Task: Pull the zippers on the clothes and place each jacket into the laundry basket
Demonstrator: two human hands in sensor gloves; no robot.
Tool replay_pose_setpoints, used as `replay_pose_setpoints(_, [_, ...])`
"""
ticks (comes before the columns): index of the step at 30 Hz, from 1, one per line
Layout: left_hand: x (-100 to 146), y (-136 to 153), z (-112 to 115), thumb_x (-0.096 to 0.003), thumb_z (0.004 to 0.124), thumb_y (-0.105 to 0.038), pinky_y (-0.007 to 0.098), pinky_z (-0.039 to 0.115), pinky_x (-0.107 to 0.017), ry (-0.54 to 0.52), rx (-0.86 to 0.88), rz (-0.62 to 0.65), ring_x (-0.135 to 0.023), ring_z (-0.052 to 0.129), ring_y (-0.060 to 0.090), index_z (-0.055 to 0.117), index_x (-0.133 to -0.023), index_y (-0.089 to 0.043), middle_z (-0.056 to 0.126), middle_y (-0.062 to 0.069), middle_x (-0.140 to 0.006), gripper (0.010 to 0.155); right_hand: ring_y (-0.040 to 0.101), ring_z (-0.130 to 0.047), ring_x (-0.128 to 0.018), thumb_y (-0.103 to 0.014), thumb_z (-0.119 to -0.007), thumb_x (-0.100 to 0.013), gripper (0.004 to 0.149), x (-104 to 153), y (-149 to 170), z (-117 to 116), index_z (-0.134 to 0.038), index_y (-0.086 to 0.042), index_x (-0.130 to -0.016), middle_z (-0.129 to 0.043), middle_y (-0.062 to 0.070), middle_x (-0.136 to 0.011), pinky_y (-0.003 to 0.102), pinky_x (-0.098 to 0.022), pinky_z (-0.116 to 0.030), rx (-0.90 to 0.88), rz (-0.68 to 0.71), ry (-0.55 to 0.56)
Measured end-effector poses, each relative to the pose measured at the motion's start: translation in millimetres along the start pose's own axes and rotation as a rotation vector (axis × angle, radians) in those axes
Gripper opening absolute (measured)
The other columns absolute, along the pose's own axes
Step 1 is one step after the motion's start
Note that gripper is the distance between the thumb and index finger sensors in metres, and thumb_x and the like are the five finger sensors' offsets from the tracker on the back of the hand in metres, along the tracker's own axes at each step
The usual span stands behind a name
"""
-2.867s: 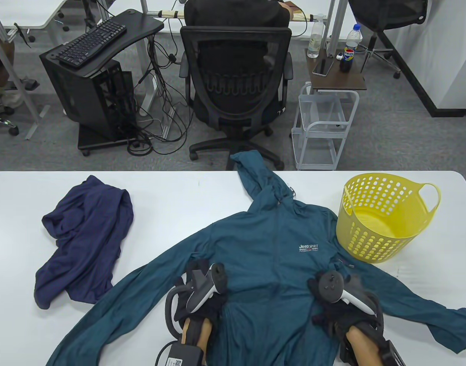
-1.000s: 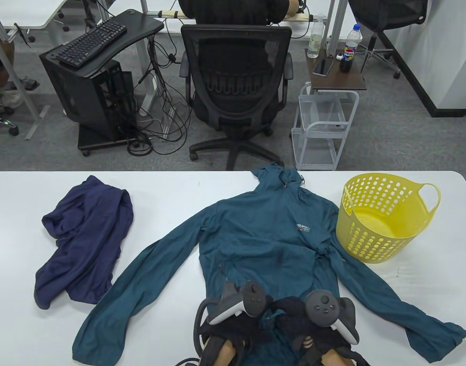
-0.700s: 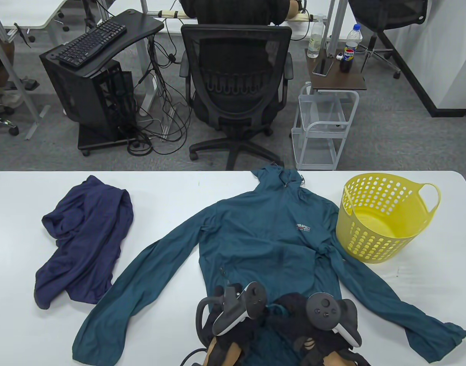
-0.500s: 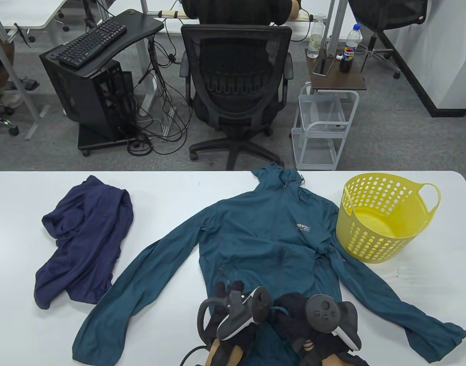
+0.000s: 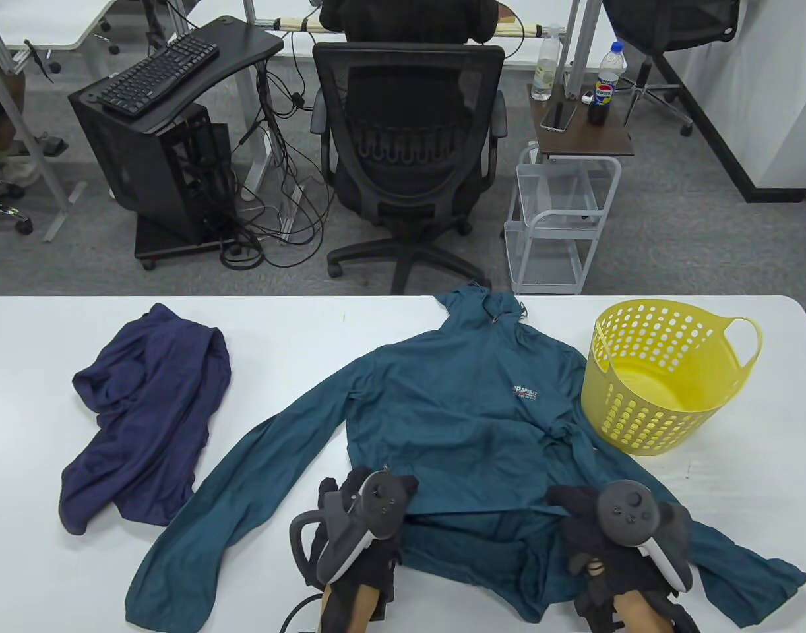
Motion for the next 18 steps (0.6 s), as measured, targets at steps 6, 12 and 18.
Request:
replay_pose_setpoints(6, [-5, 44, -9, -0.0411, 0.078, -0.037, 0.062, 0.055, -0.070, 0.044, 0.118, -0.123, -0.095, 0.082, 0.025, 0.090, -0.079, -0.045, 0.099, -0.016, -0.090, 0.041, 0.033, -0.093, -0.079, -0.029, -0.088, -0.050, 0.037, -3, 19, 17, -0.090, -0.032, -0.087, -0.096, -0.002, -0.090, 0.060, -0.065, -0.064, 0.027, -0.057, 0.060])
replay_pose_setpoints(12, [-2, 97, -20, -0.0408, 0.077, -0.035, 0.063, 0.052, -0.071, 0.124, 0.268, -0.173, -0.099, 0.076, 0.028, 0.086, -0.083, -0.047, 0.092, -0.014, -0.097, 0.045, 0.031, -0.094, -0.078, -0.026, -0.089, -0.049, 0.036, -2, 56, 47, -0.092, -0.033, -0.084, -0.097, -0.004, -0.089, 0.059, -0.065, -0.065, -0.089, -0.099, 0.153])
replay_pose_setpoints(18, [3, 115, -13, -0.0422, 0.077, -0.034, 0.065, 0.047, -0.072, 0.365, 0.485, 0.010, -0.106, 0.060, 0.033, 0.074, -0.094, -0.047, 0.075, -0.009, -0.111, 0.053, 0.037, -0.081, -0.093, -0.029, -0.092, -0.048, 0.043, -9, 61, 40, -0.087, -0.032, -0.090, -0.088, -0.002, -0.100, 0.063, -0.068, -0.060, -0.293, 0.113, -0.028])
Point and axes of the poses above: the tracker on the back of each hand, its own y axis roughly to the little-finger side, its own x axis roughly from the fingertips to the wrist, z = x × y, the point moved 2 cm from there along -x, roughly from the wrist to the fingertips
